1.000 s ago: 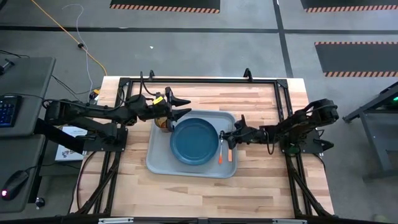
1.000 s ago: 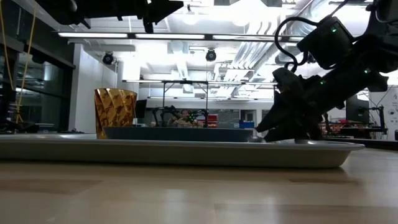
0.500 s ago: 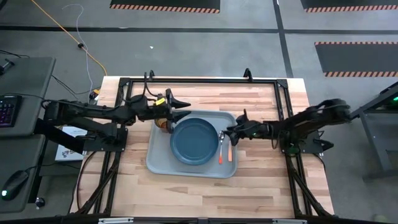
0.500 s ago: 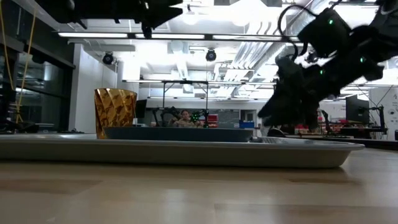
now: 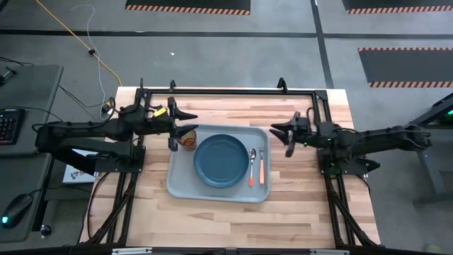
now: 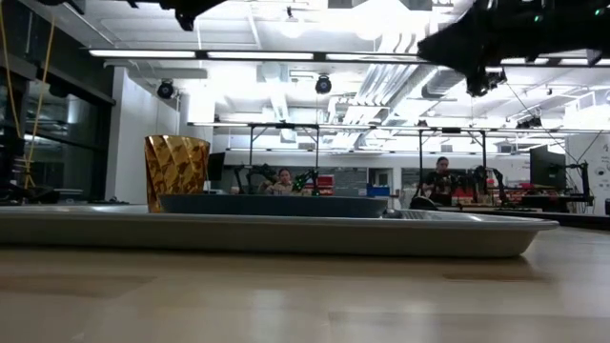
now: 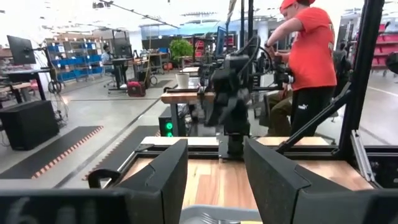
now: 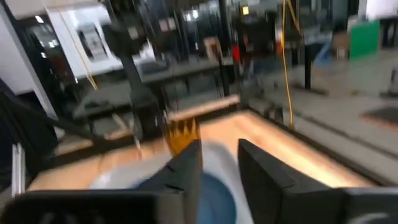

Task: Pick and place plate/cup/fork/spoon on tray
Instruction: Return to Home Position

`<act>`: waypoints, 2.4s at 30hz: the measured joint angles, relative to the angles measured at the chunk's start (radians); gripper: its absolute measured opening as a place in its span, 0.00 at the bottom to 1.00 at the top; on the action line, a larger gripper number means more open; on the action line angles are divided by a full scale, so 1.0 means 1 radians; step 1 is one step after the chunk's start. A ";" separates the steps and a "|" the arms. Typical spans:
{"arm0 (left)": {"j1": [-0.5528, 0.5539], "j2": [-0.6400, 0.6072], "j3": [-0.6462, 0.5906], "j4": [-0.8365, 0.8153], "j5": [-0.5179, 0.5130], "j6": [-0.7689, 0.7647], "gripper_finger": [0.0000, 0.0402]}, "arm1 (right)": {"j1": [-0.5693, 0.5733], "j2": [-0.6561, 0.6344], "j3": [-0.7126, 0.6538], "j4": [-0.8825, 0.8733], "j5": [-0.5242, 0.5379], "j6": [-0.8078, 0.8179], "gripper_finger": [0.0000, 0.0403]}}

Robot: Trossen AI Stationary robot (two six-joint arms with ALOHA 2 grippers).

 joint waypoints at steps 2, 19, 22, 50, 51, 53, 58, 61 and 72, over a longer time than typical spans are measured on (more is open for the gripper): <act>0.000 0.003 0.000 -0.002 -0.004 0.003 0.37 | -0.001 -0.038 0.000 0.018 0.000 -0.038 0.18; -0.052 -0.074 -0.141 -0.067 -0.076 0.054 0.01 | -0.144 -0.151 0.001 -0.115 -0.131 -0.028 0.00; -0.018 -0.139 -0.187 -0.088 -0.077 0.044 0.00 | -0.167 -0.151 0.001 -0.135 -0.163 -0.010 0.00; -0.102 -0.541 -0.593 -0.015 -0.152 -0.034 0.00 | -0.330 -0.561 0.002 -0.664 -0.429 -0.017 0.00; -0.104 -0.547 -0.593 -0.014 -0.151 -0.035 0.00 | -0.323 -0.601 0.002 -0.648 -0.418 -0.010 0.00; -0.106 -0.552 -0.592 -0.006 -0.151 -0.050 0.00 | -0.305 -0.654 0.002 -0.610 -0.366 0.035 0.00; -0.106 -0.553 -0.592 -0.009 -0.151 -0.103 0.00 | -0.231 -0.640 -0.089 -0.404 -0.335 0.031 0.00; -0.106 -0.553 -0.592 -0.011 -0.150 -0.112 0.00 | -0.179 -0.596 -0.178 -0.270 -0.318 0.015 0.00; -0.106 -0.552 -0.592 -0.017 -0.150 -0.112 0.00 | -0.067 -0.591 -0.236 -0.293 -0.282 -0.042 0.00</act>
